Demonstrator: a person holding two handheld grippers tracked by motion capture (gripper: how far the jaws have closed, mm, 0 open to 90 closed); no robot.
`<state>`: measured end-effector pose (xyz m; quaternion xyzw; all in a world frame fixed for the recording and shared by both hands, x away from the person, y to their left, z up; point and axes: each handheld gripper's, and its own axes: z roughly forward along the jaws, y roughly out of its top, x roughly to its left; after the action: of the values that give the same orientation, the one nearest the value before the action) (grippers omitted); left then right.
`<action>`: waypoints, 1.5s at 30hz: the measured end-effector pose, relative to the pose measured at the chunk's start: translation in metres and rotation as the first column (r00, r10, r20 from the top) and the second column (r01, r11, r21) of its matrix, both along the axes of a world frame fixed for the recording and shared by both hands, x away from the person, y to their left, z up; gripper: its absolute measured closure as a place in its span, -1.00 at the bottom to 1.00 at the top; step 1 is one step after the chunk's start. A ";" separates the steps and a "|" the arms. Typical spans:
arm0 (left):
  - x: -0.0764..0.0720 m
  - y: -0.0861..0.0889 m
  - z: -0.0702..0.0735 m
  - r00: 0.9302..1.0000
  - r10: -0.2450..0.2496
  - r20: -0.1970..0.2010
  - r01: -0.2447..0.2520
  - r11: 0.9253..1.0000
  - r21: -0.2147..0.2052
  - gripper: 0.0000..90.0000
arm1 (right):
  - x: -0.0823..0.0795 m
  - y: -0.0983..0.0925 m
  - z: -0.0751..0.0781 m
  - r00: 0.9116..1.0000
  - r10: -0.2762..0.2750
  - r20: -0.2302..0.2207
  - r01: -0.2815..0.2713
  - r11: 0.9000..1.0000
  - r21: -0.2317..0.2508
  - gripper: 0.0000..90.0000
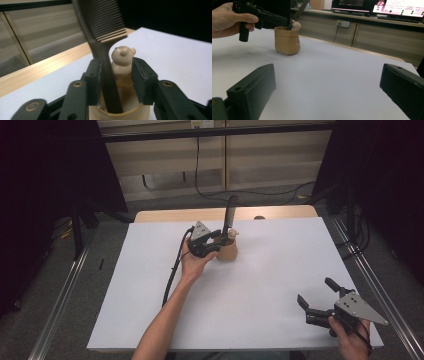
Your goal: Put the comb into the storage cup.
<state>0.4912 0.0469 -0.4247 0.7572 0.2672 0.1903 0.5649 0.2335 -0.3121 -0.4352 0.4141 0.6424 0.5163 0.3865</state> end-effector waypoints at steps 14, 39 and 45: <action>-0.008 0.005 0.006 1.000 0.023 0.014 -0.023 1.000 0.009 -0.47 | 0.000 0.000 0.000 1.000 -0.001 0.001 0.001 1.000 0.000 -1.00; -0.031 0.029 0.027 0.998 0.045 0.046 -0.042 0.998 -0.056 -0.96 | 0.001 -0.003 -0.002 0.999 -0.034 -0.002 0.034 0.999 0.017 -1.00; -0.043 0.039 0.031 0.996 0.050 0.073 -0.044 0.996 -0.079 -0.96 | 0.002 -0.004 -0.002 0.999 -0.037 -0.008 0.038 0.999 0.017 -1.00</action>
<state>0.4481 0.0861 -0.3934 0.7204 0.2710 0.2212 0.5988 0.2357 -0.3157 -0.4372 0.4312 0.6315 0.5128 0.3902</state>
